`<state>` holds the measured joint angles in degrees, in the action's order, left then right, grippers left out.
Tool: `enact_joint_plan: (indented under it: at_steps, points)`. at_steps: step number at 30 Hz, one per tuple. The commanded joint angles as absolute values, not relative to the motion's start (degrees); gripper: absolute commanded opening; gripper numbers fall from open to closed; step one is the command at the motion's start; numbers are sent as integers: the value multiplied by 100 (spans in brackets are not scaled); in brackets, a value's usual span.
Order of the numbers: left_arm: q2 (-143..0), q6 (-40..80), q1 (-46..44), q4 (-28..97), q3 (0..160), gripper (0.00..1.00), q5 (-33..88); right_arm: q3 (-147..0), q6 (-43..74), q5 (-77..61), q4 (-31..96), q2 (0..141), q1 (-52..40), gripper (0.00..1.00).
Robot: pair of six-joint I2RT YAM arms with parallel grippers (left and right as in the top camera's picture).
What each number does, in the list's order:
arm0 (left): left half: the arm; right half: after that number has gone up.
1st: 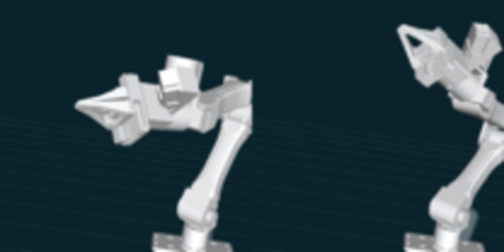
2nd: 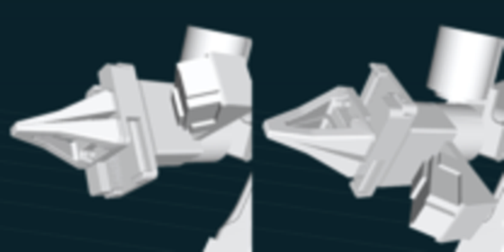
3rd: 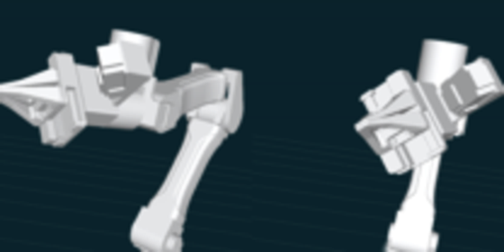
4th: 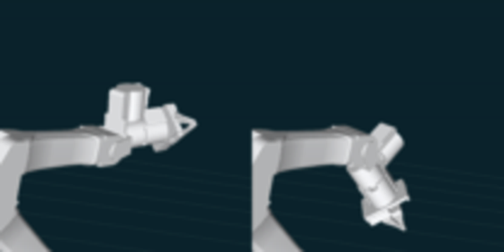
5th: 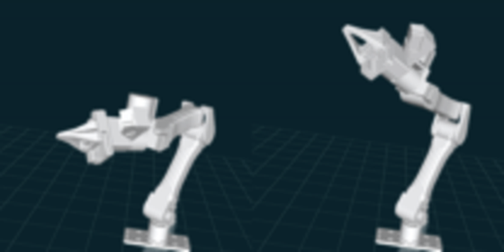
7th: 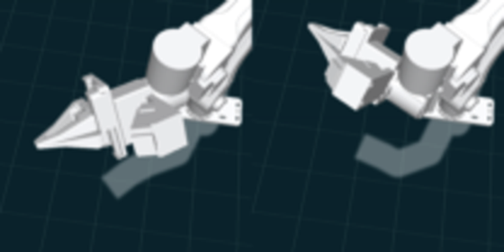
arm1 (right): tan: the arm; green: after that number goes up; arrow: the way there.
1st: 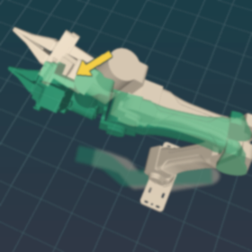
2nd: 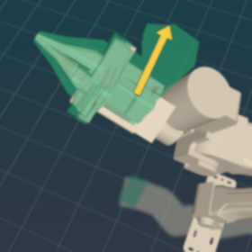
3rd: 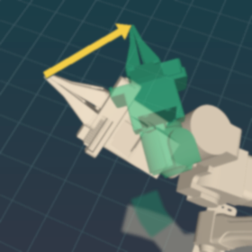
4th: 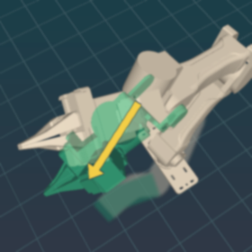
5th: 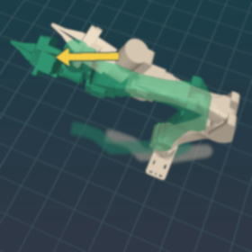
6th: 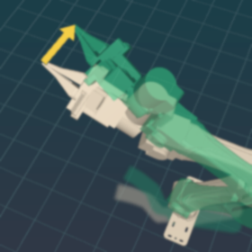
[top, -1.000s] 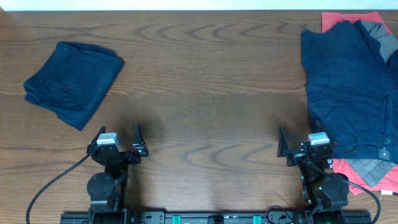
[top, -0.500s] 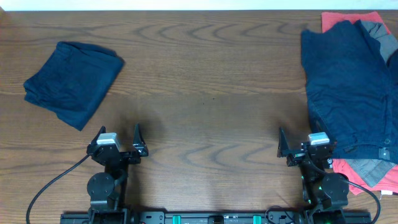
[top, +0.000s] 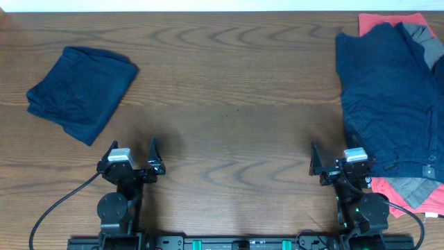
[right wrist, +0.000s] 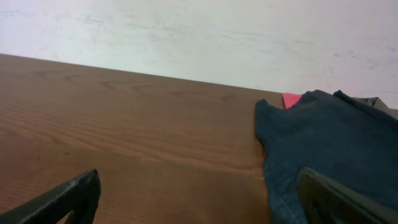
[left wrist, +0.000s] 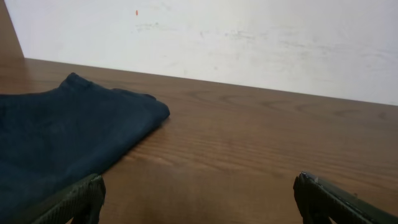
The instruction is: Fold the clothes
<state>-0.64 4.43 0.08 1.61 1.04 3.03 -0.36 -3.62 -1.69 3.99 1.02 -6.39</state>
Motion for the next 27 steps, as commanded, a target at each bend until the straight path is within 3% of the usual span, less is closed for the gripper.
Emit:
enact_joint_plan:
  at_steps: [1, 18, 27]
  points:
    - [-73, 386, -14, 379, 23, 98, 340, -32, -436, -154, 421, 108, -563, 99]
    - [-73, 388, -14, 377, 23, 98, 340, -32, -432, -180, 416, 108, -563, 99]
    - [-189, 1428, -14, 381, 45, 98, 506, -36, 840, -204, 416, 115, -563, 99]
